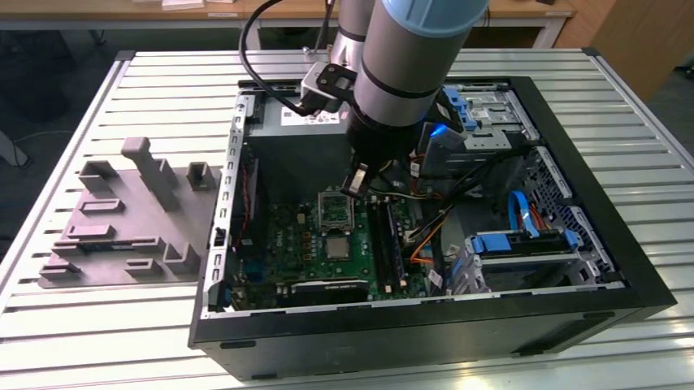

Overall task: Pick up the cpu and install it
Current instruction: 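Close the cpu cover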

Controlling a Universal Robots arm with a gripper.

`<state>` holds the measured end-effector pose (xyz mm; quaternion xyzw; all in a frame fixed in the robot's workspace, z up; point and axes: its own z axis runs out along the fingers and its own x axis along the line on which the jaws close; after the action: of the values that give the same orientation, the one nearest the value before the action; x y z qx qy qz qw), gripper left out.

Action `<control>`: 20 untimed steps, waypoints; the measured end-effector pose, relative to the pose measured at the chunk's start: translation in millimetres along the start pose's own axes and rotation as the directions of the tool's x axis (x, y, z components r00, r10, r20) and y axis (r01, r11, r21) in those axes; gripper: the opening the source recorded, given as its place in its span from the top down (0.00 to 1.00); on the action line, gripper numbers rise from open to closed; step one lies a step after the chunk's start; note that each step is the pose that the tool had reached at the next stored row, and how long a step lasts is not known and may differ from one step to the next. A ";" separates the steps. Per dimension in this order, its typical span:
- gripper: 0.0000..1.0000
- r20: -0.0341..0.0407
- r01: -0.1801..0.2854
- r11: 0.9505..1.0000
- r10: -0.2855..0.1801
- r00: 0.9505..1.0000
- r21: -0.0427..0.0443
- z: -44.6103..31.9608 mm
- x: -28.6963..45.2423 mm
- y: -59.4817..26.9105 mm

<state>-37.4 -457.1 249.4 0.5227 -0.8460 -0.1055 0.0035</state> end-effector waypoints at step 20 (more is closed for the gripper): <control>0.89 0.009 0.001 1.000 -0.001 1.000 -0.004 3.8 -0.1 -3.8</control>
<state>-34.5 -457.9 244.9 0.5228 -0.8454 -0.1096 0.0010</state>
